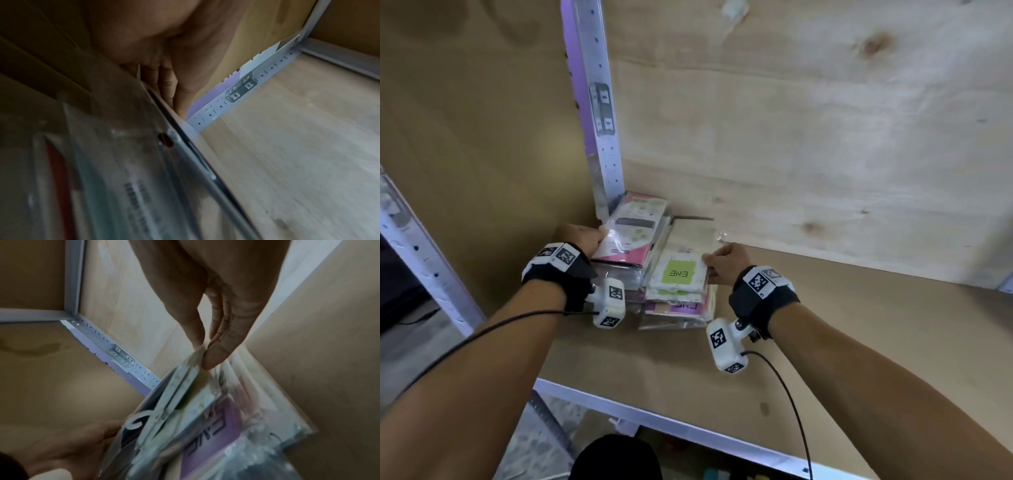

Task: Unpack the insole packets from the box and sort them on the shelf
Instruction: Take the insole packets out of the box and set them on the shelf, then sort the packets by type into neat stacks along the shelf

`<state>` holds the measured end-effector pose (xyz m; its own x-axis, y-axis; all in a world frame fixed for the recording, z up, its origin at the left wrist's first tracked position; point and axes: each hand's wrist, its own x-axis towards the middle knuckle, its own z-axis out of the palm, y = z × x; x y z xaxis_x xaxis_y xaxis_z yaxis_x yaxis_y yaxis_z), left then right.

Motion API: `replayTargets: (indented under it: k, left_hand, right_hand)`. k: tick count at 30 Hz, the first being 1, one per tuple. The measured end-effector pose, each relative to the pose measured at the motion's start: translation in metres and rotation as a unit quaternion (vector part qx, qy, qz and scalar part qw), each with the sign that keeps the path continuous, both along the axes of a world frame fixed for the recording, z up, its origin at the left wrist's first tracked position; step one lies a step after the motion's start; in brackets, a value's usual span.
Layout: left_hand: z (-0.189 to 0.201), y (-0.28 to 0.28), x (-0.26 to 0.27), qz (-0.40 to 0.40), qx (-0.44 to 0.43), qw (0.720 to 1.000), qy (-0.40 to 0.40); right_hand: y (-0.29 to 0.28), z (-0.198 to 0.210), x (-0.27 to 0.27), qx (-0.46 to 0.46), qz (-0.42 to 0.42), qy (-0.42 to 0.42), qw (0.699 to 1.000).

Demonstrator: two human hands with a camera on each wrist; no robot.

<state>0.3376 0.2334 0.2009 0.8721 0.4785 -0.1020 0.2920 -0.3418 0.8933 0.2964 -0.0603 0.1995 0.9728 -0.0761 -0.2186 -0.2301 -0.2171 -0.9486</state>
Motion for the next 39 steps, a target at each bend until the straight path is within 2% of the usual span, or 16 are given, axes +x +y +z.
replayTargets:
  k: [4,7,12,18,21,24,25,29,34,37,39]
  left_hand:
    - [0.001,-0.005,-0.011,-0.028,0.053,0.998,0.002]
    - [-0.003,-0.012,-0.019,-0.067,0.067,0.995,-0.030]
    - [-0.004,-0.026,-0.034,-0.110,0.074,0.987,-0.091]
    - [0.011,-0.028,-0.046,-0.174,0.060,0.982,-0.053]
    - [0.023,-0.029,-0.057,-0.168,0.079,0.981,-0.047]
    - [0.034,-0.036,-0.075,-0.144,0.165,0.972,-0.081]
    - [0.038,-0.042,-0.082,-0.147,0.165,0.970,-0.101]
    - [0.049,-0.078,-0.111,-0.221,0.181,0.946,-0.156]
    - [0.044,-0.142,-0.141,-0.342,0.242,0.896,-0.148]
    - [0.032,-0.179,-0.155,-0.374,0.259,0.882,-0.121]
    - [0.027,-0.201,-0.159,-0.383,0.268,0.874,-0.131]
  right_hand:
    - [0.006,-0.012,0.007,-0.058,0.013,0.004,0.998]
    - [0.011,-0.018,0.006,-0.129,0.029,-0.010,0.991]
    - [0.014,-0.020,0.005,-0.143,0.014,-0.016,0.989]
    - [0.006,-0.010,-0.010,-0.162,0.004,0.017,0.987]
    - [-0.001,-0.005,-0.017,-0.175,0.006,0.014,0.984]
    - [-0.007,-0.003,-0.031,-0.149,0.001,0.015,0.989]
    - [-0.010,-0.003,-0.037,-0.136,-0.001,0.011,0.991]
    - [-0.029,-0.001,-0.067,-0.077,0.002,-0.028,0.997]
    - [-0.065,0.010,-0.116,0.069,-0.025,-0.052,0.996]
    - [-0.090,0.018,-0.143,0.146,-0.035,-0.044,0.988]
    - [-0.108,0.023,-0.158,0.183,-0.042,-0.055,0.981]
